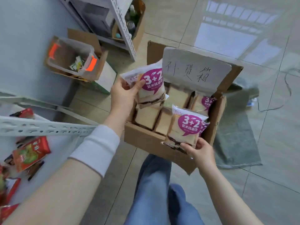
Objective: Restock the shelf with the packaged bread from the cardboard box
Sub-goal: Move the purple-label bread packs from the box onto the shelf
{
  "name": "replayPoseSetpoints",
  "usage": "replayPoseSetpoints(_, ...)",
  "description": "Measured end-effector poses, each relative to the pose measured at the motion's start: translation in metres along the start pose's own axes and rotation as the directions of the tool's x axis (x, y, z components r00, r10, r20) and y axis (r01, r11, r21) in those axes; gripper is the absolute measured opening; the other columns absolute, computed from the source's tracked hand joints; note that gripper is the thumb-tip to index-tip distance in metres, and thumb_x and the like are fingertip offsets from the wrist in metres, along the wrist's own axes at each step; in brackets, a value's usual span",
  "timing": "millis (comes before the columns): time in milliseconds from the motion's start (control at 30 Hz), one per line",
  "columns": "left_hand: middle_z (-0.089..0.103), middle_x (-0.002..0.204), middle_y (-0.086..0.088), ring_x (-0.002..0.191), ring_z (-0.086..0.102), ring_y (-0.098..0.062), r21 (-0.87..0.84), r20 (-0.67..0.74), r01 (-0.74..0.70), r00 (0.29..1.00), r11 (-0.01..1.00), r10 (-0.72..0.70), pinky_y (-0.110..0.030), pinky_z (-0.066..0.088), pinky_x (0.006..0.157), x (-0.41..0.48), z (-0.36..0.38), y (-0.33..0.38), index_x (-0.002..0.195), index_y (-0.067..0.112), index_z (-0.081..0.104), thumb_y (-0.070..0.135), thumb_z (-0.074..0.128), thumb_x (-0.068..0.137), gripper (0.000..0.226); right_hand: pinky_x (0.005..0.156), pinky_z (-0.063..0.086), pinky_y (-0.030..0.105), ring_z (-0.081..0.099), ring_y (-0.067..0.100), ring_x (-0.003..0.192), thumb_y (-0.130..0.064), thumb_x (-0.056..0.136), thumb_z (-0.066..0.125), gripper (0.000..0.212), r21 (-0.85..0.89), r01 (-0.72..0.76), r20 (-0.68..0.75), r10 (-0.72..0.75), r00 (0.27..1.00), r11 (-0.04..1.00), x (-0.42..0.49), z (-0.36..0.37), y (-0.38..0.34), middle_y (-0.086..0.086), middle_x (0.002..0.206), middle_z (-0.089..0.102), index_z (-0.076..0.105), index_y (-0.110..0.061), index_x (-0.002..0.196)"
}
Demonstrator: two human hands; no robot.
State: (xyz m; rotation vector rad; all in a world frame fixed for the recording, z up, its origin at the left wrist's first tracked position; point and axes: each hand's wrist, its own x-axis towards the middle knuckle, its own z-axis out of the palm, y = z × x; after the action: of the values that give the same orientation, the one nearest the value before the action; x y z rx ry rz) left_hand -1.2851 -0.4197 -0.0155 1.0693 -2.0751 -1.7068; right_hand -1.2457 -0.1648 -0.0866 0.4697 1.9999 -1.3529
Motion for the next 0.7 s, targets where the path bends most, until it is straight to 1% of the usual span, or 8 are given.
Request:
replayPoseSetpoints(100, 0.067, 0.089, 0.015, 0.079, 0.065, 0.007, -0.066, -0.126, -0.066, 0.990, 0.996, 0.057, -0.014, 0.051, 0.067, -0.067, -0.064, 0.036, 0.090, 0.030, 0.060, 0.030, 0.078, 0.070, 0.027, 0.071, 0.054, 0.029, 0.066, 0.008, 0.082, -0.015, 0.068, 0.080, 0.027, 0.021, 0.091, 0.059, -0.092, 0.994, 0.996, -0.054, -0.023, -0.014, -0.006, 0.089, 0.072, 0.065, -0.024, 0.089)
replayPoseSetpoints(200, 0.070, 0.087, 0.016, 0.083, 0.067, 0.001, -0.098, -0.261, -0.112, 0.962, 0.989, 0.084, -0.020, 0.053, 0.072, -0.146, -0.132, 0.071, 0.087, 0.030, 0.064, 0.047, 0.078, 0.058, 0.036, 0.069, 0.054, 0.031, 0.070, 0.016, 0.080, -0.011, 0.068, 0.080, 0.030, 0.012, 0.193, 0.128, -0.193, 0.973, 0.981, -0.120, -0.042, -0.031, 0.000, 0.087, 0.074, 0.068, -0.015, 0.095)
replayPoseSetpoints(267, 0.071, 0.083, 0.016, 0.082, 0.068, -0.002, -0.098, -0.338, -0.122, 0.938, 0.988, 0.082, -0.025, 0.054, 0.073, -0.196, -0.178, 0.093, 0.083, 0.031, 0.066, 0.058, 0.075, 0.049, 0.044, 0.067, 0.053, 0.029, 0.070, 0.016, 0.079, -0.012, 0.068, 0.079, 0.026, -0.010, 0.274, 0.188, -0.268, 0.945, 0.962, -0.165, -0.046, -0.049, -0.001, 0.085, 0.074, 0.069, -0.018, 0.091)
replayPoseSetpoints(333, 0.070, 0.082, 0.015, 0.083, 0.068, -0.007, -0.081, -0.405, -0.127, 0.910, 0.989, 0.084, -0.034, 0.056, 0.076, -0.239, -0.221, 0.112, 0.077, 0.032, 0.066, 0.059, 0.075, 0.050, 0.039, 0.064, 0.052, 0.025, 0.068, 0.012, 0.075, -0.013, 0.069, 0.079, 0.024, -0.037, 0.351, 0.243, -0.333, 0.911, 0.936, -0.208, -0.037, -0.071, -0.005, 0.082, 0.073, 0.068, -0.022, 0.087)
replayPoseSetpoints(400, 0.069, 0.081, 0.015, 0.081, 0.068, -0.006, -0.059, -0.488, -0.149, 0.867, 0.987, 0.102, -0.034, 0.056, 0.078, -0.274, -0.263, 0.127, 0.073, 0.032, 0.066, 0.054, 0.076, 0.055, 0.030, 0.056, 0.050, 0.019, 0.067, 0.004, 0.065, -0.016, 0.070, 0.079, 0.020, -0.068, 0.428, 0.314, -0.388, 0.866, 0.901, -0.245, -0.017, -0.096, -0.014, 0.071, 0.072, 0.068, -0.025, 0.084)
replayPoseSetpoints(467, 0.068, 0.076, 0.016, 0.075, 0.067, -0.002, -0.025, -0.576, -0.155, 0.810, 0.988, 0.113, -0.029, 0.056, 0.073, -0.301, -0.305, 0.139, 0.069, 0.030, 0.064, 0.053, 0.075, 0.057, 0.028, 0.051, 0.048, 0.016, 0.067, 0.003, 0.061, -0.020, 0.071, 0.078, 0.017, -0.083, 0.500, 0.394, -0.433, 0.811, 0.862, -0.277, 0.013, -0.118, -0.015, 0.067, 0.072, 0.068, -0.025, 0.084)
replayPoseSetpoints(567, 0.070, 0.081, 0.005, 0.082, 0.069, -0.015, 0.006, -0.664, -0.168, 0.737, 0.986, 0.129, -0.044, 0.057, 0.077, -0.327, -0.368, 0.149, 0.071, 0.029, 0.063, 0.040, 0.077, 0.069, 0.018, 0.050, 0.046, 0.015, 0.066, 0.001, 0.060, -0.021, 0.072, 0.077, 0.017, -0.060, 0.606, 0.496, -0.503, 0.708, 0.793, -0.317, 0.070, -0.149, -0.012, 0.068, 0.073, 0.068, -0.024, 0.086)
replayPoseSetpoints(700, 0.070, 0.085, 0.014, 0.082, 0.068, -0.006, -0.004, -0.762, -0.226, 0.631, 0.974, 0.143, -0.039, 0.058, 0.076, -0.355, -0.453, 0.146, 0.078, 0.030, 0.064, 0.039, 0.075, 0.071, 0.015, 0.060, 0.050, 0.017, 0.068, 0.001, 0.064, -0.021, 0.069, 0.078, 0.018, 0.007, 0.691, 0.602, -0.555, 0.574, 0.723, -0.365, 0.162, -0.183, -0.010, 0.071, 0.073, 0.069, -0.024, 0.085)
